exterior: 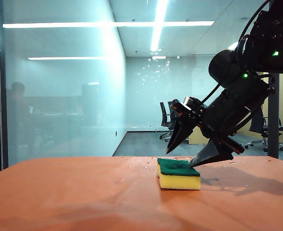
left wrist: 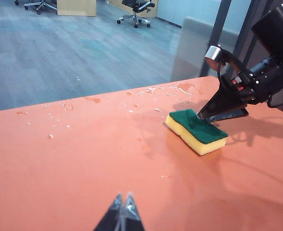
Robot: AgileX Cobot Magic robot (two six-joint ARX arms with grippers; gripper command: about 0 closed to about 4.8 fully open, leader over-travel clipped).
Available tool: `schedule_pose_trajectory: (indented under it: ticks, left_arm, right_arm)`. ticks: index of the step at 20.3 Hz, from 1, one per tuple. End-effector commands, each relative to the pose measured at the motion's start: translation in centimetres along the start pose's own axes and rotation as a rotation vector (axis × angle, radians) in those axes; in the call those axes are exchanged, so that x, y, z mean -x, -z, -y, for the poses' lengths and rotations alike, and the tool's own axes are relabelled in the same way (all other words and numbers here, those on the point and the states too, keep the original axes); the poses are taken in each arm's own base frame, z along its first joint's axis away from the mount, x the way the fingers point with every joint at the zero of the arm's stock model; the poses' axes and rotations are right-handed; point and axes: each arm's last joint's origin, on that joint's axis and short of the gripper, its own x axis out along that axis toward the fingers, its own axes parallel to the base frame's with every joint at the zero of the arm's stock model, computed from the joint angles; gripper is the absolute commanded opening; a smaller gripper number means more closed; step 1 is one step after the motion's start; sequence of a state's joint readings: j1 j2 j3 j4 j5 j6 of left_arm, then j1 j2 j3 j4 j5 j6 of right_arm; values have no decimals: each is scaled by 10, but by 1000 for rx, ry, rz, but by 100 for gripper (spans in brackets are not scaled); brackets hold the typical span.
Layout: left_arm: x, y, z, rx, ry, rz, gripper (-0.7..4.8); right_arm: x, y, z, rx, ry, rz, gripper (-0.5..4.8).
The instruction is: Pick up the sponge from the table, wipe the water off the glass, and finally place the sponge back on the table.
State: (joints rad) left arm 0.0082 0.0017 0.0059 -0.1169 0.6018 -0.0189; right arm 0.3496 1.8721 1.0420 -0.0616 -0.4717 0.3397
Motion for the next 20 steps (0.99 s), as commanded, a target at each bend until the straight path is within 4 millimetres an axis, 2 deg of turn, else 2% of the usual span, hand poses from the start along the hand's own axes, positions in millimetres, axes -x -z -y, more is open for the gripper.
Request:
schedule_pose_trajectory:
  ticks: [1,8,15,20]
  left_arm:
    - [0,-1,0,-4,5,1,-5]
    - [0,-1,0,-4,5,1,-5]
    - [0,-1,0,-4,5,1,-5]
    - [0,-1,0,-4,5,0,-5]
  right_arm:
    - [4,-5,-2,15,-8,28,321]
    - [24,-14,-5,23,0,91,320]
    - [24,-12,0,23,69,83,320]
    - [11,-6,8,4,58,36,319]
